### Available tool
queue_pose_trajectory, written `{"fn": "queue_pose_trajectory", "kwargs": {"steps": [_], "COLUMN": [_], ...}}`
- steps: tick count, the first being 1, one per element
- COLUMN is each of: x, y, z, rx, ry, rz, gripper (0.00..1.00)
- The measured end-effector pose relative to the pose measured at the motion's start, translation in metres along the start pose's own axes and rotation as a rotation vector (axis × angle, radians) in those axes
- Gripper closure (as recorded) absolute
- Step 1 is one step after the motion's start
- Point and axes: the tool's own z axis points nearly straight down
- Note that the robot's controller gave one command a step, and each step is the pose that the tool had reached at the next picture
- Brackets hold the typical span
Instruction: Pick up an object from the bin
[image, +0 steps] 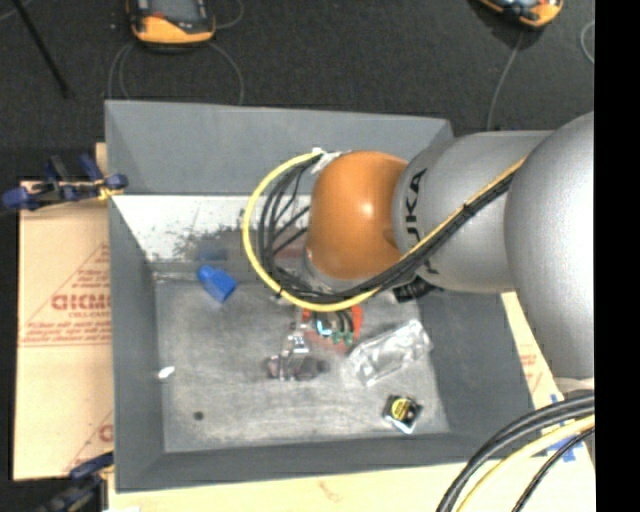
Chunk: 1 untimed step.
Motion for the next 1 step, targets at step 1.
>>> {"fn": "queue_pose_trajectory", "kwargs": {"steps": [1], "x": [-0.0092], "y": [-0.0476], "z": [0.0514], "rx": [0.001], "ry": [-0.004], "rz": [0.146], "gripper": [0.0]}}
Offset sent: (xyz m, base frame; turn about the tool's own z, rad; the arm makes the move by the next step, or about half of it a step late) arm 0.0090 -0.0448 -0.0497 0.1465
